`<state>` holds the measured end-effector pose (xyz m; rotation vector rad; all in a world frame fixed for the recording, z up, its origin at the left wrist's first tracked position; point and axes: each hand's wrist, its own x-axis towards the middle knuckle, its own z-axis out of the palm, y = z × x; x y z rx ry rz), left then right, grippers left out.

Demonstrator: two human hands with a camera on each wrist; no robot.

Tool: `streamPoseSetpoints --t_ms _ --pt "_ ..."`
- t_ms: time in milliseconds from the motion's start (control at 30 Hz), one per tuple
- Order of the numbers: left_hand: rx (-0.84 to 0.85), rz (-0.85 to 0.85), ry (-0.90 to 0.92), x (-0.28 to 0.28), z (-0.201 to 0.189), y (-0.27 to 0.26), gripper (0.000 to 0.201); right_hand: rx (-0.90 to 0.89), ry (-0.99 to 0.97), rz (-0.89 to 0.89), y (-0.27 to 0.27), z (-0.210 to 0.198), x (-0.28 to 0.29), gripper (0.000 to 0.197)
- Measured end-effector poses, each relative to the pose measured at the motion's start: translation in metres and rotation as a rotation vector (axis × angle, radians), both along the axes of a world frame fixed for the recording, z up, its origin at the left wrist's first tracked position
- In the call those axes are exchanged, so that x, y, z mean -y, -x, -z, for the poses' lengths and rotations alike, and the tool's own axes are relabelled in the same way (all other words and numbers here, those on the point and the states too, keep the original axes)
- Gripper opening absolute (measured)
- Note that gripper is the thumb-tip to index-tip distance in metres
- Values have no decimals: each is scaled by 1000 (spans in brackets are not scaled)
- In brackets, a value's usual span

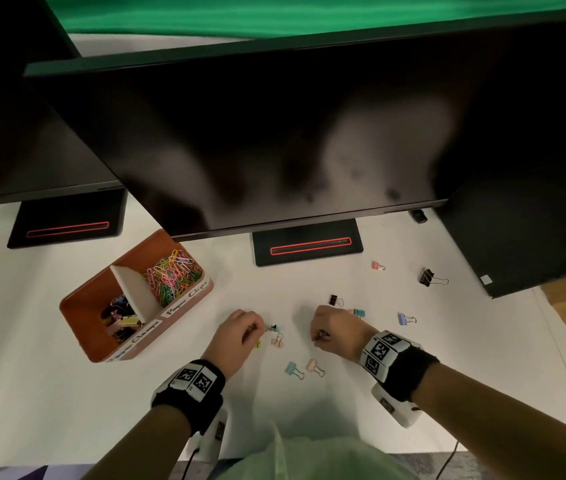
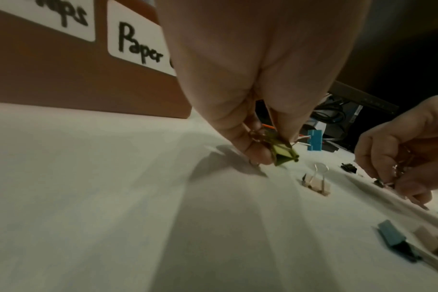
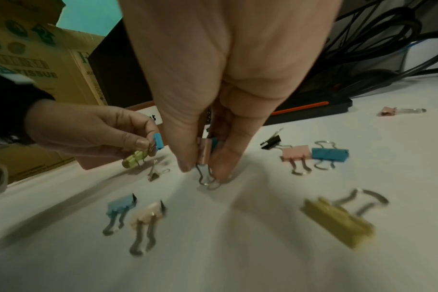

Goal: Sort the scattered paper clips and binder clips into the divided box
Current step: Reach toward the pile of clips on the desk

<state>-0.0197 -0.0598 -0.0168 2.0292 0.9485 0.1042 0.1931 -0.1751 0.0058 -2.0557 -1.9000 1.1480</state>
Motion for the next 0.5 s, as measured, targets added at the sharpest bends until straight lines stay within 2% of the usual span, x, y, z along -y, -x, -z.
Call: streamPoseSetpoints --t_ms 133,267,367,500 --pt "56 -17 6 -4 -20 9 13 -48 -84 -5 10 -14 -13 12" --pt "158 -82 -55 -17 -63 29 11 -115 -202 -47 32 -33 -40 9" --pt "173 -274 -144 -39 -92 70 12 -165 -301 -138 68 -56 -79 9" --pt "145 -621 -156 -71 -108 126 12 -238 -415 -270 142 -83 -139 11"
